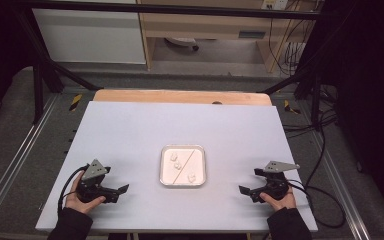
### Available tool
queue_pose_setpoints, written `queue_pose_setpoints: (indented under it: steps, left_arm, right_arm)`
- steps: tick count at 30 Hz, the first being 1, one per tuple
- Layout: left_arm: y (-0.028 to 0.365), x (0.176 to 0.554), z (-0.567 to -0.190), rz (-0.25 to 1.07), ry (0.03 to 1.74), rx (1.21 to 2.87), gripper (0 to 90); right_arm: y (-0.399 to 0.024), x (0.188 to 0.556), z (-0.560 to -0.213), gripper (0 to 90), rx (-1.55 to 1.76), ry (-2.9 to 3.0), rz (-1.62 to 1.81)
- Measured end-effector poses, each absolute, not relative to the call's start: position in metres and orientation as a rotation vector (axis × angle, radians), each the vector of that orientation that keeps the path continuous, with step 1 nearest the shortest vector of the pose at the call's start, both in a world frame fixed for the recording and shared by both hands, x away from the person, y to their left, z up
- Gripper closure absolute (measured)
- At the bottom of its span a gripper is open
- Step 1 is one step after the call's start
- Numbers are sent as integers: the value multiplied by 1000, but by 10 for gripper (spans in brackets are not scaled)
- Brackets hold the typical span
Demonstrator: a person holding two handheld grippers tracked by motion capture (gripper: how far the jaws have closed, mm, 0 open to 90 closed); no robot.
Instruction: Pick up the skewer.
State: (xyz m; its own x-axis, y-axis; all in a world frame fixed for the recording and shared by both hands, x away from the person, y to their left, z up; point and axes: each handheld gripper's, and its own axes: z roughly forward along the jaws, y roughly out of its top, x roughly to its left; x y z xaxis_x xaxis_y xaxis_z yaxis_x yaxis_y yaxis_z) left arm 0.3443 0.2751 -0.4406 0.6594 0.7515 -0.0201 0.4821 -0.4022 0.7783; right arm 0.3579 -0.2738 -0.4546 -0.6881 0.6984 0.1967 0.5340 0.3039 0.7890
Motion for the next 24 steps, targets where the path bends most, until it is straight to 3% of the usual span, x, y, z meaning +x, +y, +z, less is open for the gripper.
queue_pose_setpoints:
  steps: [24]
  left_arm:
    - [263, 345, -433, 440, 951, 2090, 50]
  right_arm:
    - [-274, 358, -453, 7, 1147, 2375, 1345]
